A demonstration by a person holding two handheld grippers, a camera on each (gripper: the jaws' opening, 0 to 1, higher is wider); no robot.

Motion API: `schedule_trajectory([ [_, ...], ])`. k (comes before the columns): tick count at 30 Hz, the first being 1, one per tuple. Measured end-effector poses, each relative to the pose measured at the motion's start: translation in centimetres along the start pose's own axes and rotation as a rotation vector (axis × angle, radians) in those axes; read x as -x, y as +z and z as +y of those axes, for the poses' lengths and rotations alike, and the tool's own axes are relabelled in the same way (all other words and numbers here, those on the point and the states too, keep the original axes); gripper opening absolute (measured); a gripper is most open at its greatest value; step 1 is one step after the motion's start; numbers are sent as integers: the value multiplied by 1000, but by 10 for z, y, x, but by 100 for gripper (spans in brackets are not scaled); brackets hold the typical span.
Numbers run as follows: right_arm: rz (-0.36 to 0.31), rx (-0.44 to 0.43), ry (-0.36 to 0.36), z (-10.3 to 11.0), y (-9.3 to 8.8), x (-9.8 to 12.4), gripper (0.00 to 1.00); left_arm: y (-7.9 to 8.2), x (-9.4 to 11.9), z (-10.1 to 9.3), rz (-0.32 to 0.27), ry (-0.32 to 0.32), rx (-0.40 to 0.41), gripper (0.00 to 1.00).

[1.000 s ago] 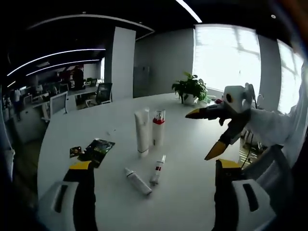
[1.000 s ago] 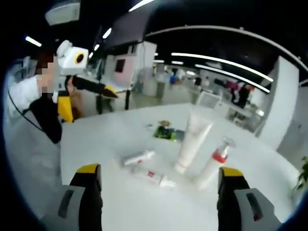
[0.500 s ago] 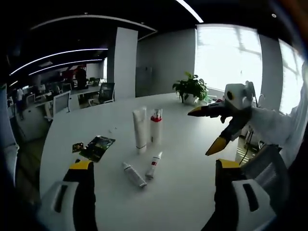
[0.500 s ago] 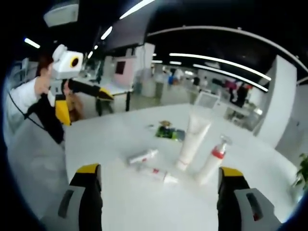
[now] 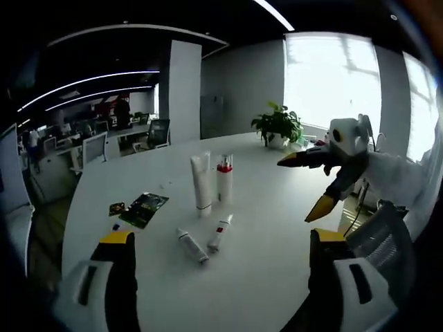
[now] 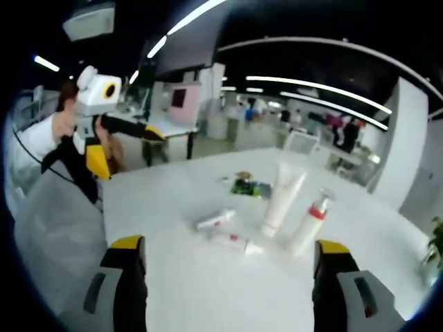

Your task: Arrange the skincare products in the storage area until every visible bottle or jar stands upright without overlapping.

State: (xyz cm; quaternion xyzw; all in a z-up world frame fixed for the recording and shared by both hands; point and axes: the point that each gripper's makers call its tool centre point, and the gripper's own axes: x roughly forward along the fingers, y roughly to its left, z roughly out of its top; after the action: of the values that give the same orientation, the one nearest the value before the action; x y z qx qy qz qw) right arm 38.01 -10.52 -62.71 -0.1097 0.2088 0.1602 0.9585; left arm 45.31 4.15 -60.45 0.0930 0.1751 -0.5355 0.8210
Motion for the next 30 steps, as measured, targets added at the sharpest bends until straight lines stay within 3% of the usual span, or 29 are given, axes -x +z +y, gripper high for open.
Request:
schedule_trajectory([
  [6,-21,-23,-12,-7,0,3,100,-9,-3,7,26,11,22,99],
  [10,-22,-37,-12,-10,-2,-1,100,-7,-3,1,27,16,12,99],
  [18,-19,-49,-22,-23,-2,-10,100,0,-12,7,29,16,4,99],
  [26,-11,-48,-31,-32,-8,-11,100,-3,-36,3,57,-53,-29,99],
  [30,1,-68,-35,-35,-17,-12,100,-14,-50,0,109,-111,-48,99],
])
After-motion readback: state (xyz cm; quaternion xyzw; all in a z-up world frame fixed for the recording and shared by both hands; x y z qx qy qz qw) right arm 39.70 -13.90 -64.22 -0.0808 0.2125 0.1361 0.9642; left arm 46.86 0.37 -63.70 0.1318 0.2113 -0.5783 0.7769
